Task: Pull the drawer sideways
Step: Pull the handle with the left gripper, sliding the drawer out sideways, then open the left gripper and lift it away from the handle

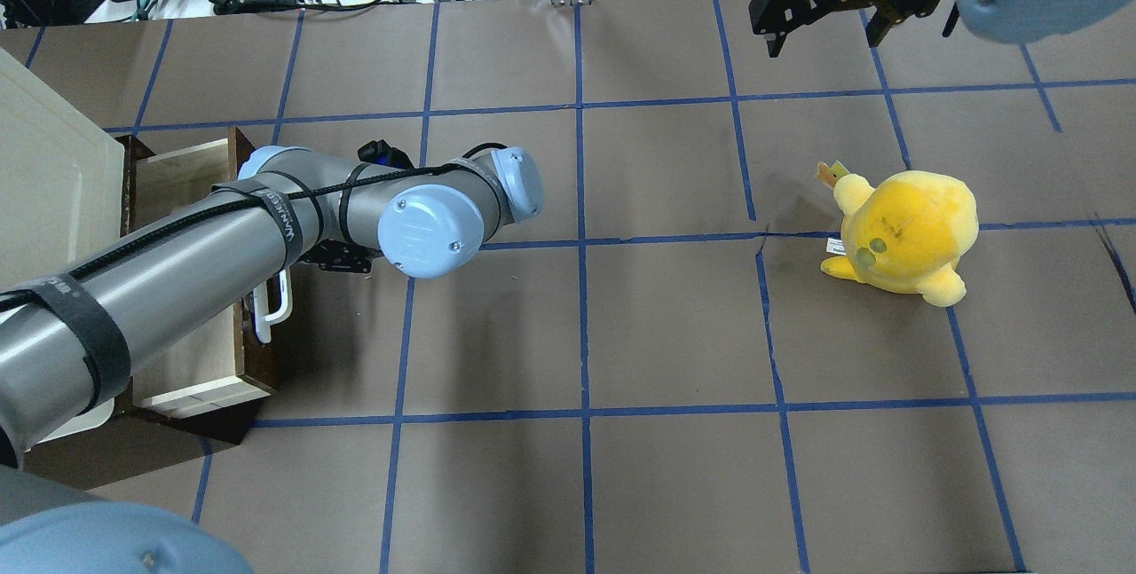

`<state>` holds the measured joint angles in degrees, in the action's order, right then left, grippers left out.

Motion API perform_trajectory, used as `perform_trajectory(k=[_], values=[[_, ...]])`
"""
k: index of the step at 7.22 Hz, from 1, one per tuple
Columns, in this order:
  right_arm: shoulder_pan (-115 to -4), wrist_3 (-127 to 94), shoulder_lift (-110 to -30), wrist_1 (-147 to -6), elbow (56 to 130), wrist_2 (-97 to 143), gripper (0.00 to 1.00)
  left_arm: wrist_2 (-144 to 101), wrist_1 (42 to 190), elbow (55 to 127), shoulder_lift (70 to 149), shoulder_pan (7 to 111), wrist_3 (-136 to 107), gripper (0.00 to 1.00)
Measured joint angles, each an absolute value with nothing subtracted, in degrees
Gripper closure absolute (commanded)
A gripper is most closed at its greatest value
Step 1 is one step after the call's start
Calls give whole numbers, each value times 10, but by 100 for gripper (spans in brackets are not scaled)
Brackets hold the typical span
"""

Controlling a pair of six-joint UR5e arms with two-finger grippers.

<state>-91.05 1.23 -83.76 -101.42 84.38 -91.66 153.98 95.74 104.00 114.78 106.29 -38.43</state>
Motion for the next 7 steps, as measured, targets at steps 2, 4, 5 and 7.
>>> perform_trajectory(k=[2,4,5,7], values=[[-911,12,-838,-1014,844,-916,0,1539,957,1038,1144,1065,-382,0],[-911,12,-838,-1014,844,-917,0,1484,956,1007,1126,1061,-357,0],[-911,12,-838,-1014,844,-916,0,1426,955,972,1114,1057,-340,0],[-911,12,-838,-1014,844,-916,0,1333,954,918,1073,1051,-297,0]])
